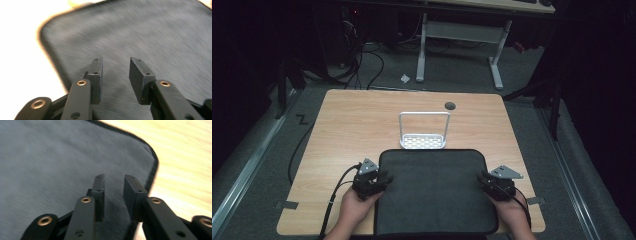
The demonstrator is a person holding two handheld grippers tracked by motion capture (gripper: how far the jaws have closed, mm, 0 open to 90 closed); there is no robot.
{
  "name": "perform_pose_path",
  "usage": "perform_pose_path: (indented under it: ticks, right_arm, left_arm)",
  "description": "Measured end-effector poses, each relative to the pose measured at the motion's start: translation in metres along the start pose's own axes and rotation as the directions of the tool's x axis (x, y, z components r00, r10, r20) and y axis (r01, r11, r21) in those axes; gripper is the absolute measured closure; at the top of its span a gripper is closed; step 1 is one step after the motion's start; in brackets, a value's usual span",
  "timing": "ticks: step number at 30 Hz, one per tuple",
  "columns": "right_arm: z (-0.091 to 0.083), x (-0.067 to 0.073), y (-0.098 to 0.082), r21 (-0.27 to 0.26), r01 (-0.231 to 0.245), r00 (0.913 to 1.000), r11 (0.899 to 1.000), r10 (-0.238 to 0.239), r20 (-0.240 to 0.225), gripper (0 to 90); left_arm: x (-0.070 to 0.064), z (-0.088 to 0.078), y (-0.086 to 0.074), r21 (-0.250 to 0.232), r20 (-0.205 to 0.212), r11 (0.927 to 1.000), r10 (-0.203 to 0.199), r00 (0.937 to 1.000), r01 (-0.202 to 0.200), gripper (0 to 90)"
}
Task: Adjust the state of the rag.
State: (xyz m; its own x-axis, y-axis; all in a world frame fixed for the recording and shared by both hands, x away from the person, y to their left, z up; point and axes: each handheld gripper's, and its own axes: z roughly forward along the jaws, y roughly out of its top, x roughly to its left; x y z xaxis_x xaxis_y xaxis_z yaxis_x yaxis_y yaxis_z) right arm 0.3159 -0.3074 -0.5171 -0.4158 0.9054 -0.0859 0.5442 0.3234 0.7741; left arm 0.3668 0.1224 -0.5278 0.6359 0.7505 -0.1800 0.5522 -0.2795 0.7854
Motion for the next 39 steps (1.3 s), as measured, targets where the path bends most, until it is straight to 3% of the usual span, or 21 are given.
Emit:
perform_pose_path:
  ticks: [5,10,13,15,16,19,24,26,29,30,32,36,39]
  right_arm:
    - [-0.001,0.012,0.008,-0.044,-0.016,0.9995,0.999,0.015,-0.028,65.2]
    - [-0.004,0.024,0.014,-0.066,-0.004,0.9993,0.998,0.001,-0.038,64.0]
    - [-0.006,0.034,0.02,-0.08,-0.002,0.9982,0.997,-0.003,-0.06,59.2]
    - [-0.004,0.046,0.026,-0.094,0.006,0.9953,0.996,-0.015,-0.095,55.7]
    - [-0.004,0.046,0.026,-0.094,0.006,0.9953,0.996,-0.015,-0.095,55.7]
    - [0.004,0.064,0.037,-0.096,0.052,0.9899,0.994,-0.064,-0.127,53.7]
    - [0.011,0.083,0.044,-0.093,0.098,0.9812,0.991,-0.112,-0.157,53.1]
    - [0.015,0.097,0.048,-0.09,0.132,0.9726,0.987,-0.146,-0.181,52.3]
    - [0.017,0.107,0.051,-0.088,0.143,0.9673,0.986,-0.158,-0.199,51.6]
    - [0.02,0.117,0.055,-0.089,0.164,0.9604,0.982,-0.179,-0.213,51.0]
    - [0.022,0.128,0.058,-0.09,0.182,0.9528,0.979,-0.199,-0.23,50.7]
    - [0.028,0.153,0.064,-0.094,0.217,0.9357,0.972,-0.235,-0.263,49.9]
    - [0.033,0.172,0.067,-0.093,0.236,0.9228,0.967,-0.253,-0.29,49.5]
  left_arm:
    - [0.026,0.01,0.015,-0.021,-0.075,0.9996,-0.022,0.997,0.021,53.3]
    - [0.039,0.024,0.026,-0.014,-0.09,0.9986,-0.053,0.9945,0.052,45.8]
    - [0.045,0.032,0.03,-0.04,-0.097,0.9955,-0.089,0.9912,0.086,43.0]
    - [0.049,0.041,0.034,0.01,-0.096,0.9947,-0.101,0.9903,0.102,40.1]
    - [0.049,0.041,0.034,0.01,-0.096,0.9947,-0.101,0.9903,0.102,39.9]
    - [0.05,0.048,0.039,0.029,-0.101,0.9961,-0.08,0.9917,0.083,38.7]
    - [0.05,0.05,0.042,0.037,-0.105,0.9967,-0.068,0.9921,0.073,45.0]
    - [0.048,0.052,0.043,0.036,-0.113,0.998,-0.048,0.9924,0.052,50.1]
    - [0.045,0.053,0.041,0.03,-0.124,0.9988,-0.033,0.9918,0.037,55.7]
    - [0.042,0.053,0.04,0.03,-0.14,0.9995,-0.008,0.9901,0.012,65.1]
    - [0.04,0.053,0.038,0.028,-0.136,0.9996,0.01,0.9906,-0.006,73.7]
    - [0.042,0.05,0.036,0.024,-0.093,0.9995,-0.017,0.9955,0.019,79.6]
    - [0.047,0.048,0.035,0.016,-0.064,0.9977,-0.065,0.9959,0.066,80.3]
